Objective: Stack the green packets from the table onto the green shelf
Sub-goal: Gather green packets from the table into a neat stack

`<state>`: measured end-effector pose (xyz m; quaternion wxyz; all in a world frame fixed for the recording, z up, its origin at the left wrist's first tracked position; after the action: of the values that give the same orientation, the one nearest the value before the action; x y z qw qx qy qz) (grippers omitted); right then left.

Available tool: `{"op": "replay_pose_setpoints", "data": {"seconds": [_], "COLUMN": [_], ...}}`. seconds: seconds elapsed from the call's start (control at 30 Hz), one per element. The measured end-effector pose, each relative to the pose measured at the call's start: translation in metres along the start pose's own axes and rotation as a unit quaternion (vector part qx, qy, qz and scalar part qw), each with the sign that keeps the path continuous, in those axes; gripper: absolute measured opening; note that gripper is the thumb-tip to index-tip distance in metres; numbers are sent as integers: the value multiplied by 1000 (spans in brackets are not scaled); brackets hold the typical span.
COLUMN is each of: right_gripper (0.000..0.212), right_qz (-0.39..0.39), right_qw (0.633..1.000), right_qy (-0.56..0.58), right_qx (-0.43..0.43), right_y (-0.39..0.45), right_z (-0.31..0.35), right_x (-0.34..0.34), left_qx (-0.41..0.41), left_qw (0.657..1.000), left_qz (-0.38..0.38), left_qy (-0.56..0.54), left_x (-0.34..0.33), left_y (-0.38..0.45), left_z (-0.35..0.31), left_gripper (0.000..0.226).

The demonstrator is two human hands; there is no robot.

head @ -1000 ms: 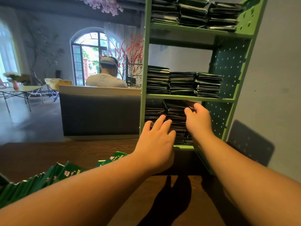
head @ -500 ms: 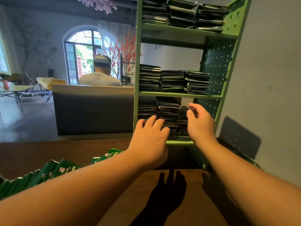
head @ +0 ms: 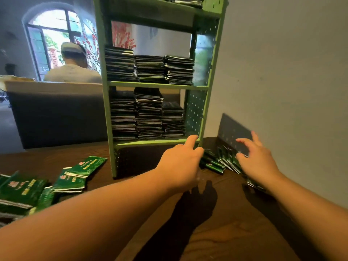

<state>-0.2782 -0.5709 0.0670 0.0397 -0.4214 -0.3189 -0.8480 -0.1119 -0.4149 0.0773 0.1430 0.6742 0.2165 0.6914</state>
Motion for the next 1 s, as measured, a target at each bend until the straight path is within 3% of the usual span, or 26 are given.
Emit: {"op": "replay_pose_setpoints", "data": {"seconds": [0.13, 0.3, 0.4, 0.57, 0.73, 0.87, 0.93, 0.97, 1.0], "right_gripper": [73, 93, 85, 47, 54, 36, 36, 39, 40], "right_qz": [67, 139, 173, 150, 95, 37, -15, -37, -48], "right_qw": [993, 959, 944, 945, 959, 970, 984, 990, 994], "right_qy": [-93, -226, -250, -288, -266, -241, -176, -137, -99], "right_qx": [-30, -102, -128, -42, 7, -12, -7, 2, 12], "right_y": [-10, -11, -10, -4, 7, 23, 24, 20, 14], "right_z": [-54, -95, -106, -98, -92, -77, -59, -45, -29], "right_x": [-12, -44, -55, -45, -27, -20, -18, -18, -18], "left_qx": [7, 9, 17, 8, 0, 28, 128, 210, 299], "left_qw": [999, 997, 996, 995, 996, 994, 971, 927, 846], "left_qz": [34, 76, 83, 96, 92, 91, 88, 87, 94], "left_qy": [-21, -27, -26, -21, -5, -56, -184, -297, -430], "left_x": [-29, -57, -64, -65, -66, -73, -75, -76, -78], "left_y": [12, 13, 11, 10, 10, 10, 14, 16, 17], "left_z": [-33, -52, -51, -44, -40, -34, -31, -27, -26], "left_gripper": [35, 44, 44, 43, 40, 45, 47, 49, 52]}}
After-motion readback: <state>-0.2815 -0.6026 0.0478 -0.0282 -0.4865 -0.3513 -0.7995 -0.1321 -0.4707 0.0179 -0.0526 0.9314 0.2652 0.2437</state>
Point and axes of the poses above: each hand's wrist, its own y-axis towards the middle knuckle, its own x-axis out of the back of the hand, z = x × y, the point moved 3 cm from there along y, towards the middle knuckle, and after that the axes turned 8 degrees about -z, right-handed, at the moved point
